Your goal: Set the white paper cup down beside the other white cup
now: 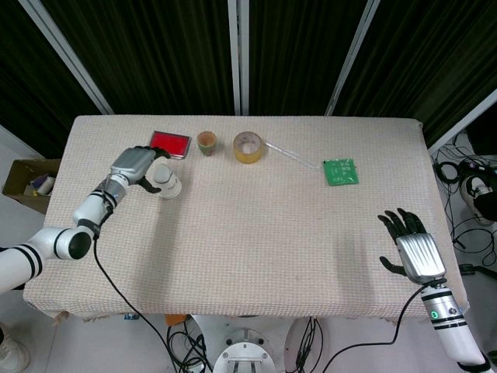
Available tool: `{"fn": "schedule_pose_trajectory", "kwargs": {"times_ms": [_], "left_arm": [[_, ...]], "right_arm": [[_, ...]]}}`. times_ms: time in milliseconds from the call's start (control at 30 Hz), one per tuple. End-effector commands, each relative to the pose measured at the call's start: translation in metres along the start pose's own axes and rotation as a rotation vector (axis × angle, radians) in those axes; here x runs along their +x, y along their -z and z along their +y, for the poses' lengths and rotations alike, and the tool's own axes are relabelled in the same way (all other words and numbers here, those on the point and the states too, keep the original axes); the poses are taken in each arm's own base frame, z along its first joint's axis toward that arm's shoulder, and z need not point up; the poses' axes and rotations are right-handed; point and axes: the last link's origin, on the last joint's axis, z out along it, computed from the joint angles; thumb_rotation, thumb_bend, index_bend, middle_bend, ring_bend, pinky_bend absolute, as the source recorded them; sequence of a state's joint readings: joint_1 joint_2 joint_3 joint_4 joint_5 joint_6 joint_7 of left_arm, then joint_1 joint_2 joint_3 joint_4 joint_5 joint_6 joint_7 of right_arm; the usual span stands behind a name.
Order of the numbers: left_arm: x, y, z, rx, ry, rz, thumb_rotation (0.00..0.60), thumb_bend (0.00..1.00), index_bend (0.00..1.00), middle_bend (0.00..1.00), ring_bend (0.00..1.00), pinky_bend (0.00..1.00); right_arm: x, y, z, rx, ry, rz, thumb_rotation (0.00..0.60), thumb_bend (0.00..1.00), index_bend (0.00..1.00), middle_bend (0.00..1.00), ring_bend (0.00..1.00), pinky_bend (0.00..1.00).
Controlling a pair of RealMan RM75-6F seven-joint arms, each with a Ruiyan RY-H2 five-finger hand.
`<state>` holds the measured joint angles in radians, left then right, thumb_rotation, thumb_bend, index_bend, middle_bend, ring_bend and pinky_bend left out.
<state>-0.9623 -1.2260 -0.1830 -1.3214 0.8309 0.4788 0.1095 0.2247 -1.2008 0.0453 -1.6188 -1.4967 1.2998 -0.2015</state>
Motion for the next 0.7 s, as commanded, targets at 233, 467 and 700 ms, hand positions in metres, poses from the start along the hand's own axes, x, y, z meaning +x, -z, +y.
{"fn": "schedule_pose_trajectory", "kwargs": {"times_ms": [233, 467, 700], "left_arm": [[0.0001, -0.0046, 0.0006, 0.009, -0.01, -0.026, 0.6, 0.26, 0.27, 0.18, 0.17, 0.17], [0.0042, -0.0054, 0.0038, 0.006, -0.018, -0.029, 0.6, 0.31, 0.28, 0.18, 0.17, 0.17], [0.0045, -0.0069, 0.0058, 0.005, -0.02, -0.031, 0.6, 0.32, 0.3, 0.18, 0.17, 0.17]], "right_arm": [[-0.0014, 0.0005, 0.0031, -0.011, -0.003, -0.006, 0.6, 0.14, 0.16, 0.14, 0.02, 0.13], [-0.0023, 0.0008, 0.0055, -0.019, -0.008, -0.005, 0.6, 0.14, 0.15, 0.14, 0.02, 0.13], [-0.0028, 0.0019, 0.0082, -0.029, -0.01, -0.006, 0.6, 0.14, 0.16, 0.14, 0.02, 0.13]]}}
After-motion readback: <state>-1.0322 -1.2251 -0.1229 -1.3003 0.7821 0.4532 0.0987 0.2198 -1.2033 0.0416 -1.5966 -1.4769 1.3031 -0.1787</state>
